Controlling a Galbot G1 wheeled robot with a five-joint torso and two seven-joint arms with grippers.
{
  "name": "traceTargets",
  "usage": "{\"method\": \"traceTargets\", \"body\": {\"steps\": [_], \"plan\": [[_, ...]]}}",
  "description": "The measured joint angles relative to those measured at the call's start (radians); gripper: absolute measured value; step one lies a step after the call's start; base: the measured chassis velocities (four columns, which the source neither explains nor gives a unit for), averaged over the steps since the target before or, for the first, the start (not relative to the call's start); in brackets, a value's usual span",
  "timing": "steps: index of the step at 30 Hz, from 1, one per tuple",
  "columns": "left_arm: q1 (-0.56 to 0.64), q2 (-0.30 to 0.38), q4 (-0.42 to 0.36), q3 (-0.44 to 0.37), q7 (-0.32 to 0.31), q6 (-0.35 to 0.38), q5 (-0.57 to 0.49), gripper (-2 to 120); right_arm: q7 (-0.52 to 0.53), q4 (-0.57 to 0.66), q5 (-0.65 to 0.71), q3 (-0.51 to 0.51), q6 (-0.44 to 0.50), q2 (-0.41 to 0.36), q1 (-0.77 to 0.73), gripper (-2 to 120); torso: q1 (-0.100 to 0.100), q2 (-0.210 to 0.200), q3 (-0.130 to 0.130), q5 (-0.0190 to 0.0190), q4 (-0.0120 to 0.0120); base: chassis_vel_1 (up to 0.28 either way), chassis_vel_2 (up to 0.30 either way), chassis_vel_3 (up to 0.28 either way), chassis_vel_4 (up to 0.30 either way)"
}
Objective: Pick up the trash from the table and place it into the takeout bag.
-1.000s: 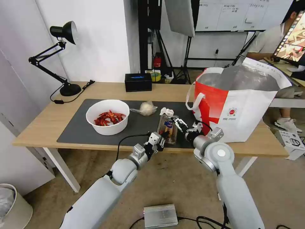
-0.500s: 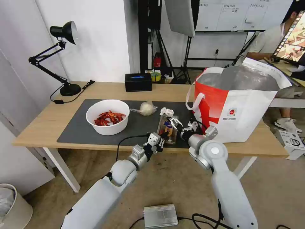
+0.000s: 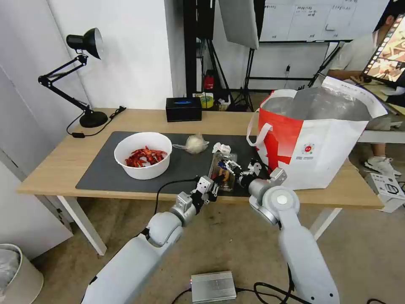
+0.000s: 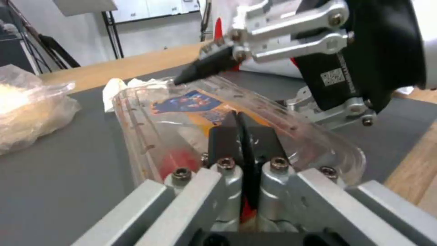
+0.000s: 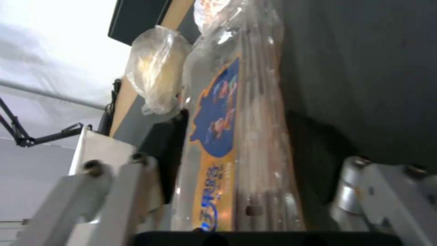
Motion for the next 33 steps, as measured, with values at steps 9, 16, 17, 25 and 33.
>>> {"method": "traceTargets", "body": {"steps": [9, 16, 17, 25, 33], "plan": [[0.014, 0.002, -0.026, -0.012, 0.0, -0.002, -0.037, 38, 0.0, -0.021, -0.003, 0.003, -0.001, 0.004, 0.001, 22, 0.0, 0.0, 0.0, 0.0, 0.0, 0.0, 0.0, 0.0, 0.0], [0.032, 0.008, -0.059, -0.046, -0.006, -0.002, -0.085, 65, -0.002, -0.026, -0.003, 0.004, 0.0, 0.003, 0.0, 0, 0.0, 0.0, 0.0, -0.0001, 0.0, 0.0, 0.0, 0.0, 0.0], [0.033, 0.009, -0.062, -0.05, -0.01, -0.002, -0.092, 69, -0.003, -0.027, -0.004, 0.004, 0.0, 0.003, -0.001, 0, 0.0, 0.0, 0.0, -0.0001, 0.0, 0.0, 0.0, 0.0, 0.0], [0.037, 0.019, -0.096, -0.1, -0.056, -0.002, -0.186, 95, -0.01, -0.031, -0.018, 0.002, 0.004, 0.007, -0.002, 0, 0.0, 0.0, 0.0, -0.0001, -0.0002, 0.0, 0.0, 0.0, 0.0], [0.098, 0.061, -0.174, -0.181, -0.123, 0.018, -0.262, 100, -0.047, -0.026, -0.07, -0.019, 0.027, 0.002, -0.015, 0, 0.0, 0.0, 0.0, -0.0001, 0.0001, 0.0, 0.0, 0.0, 0.0]]}}
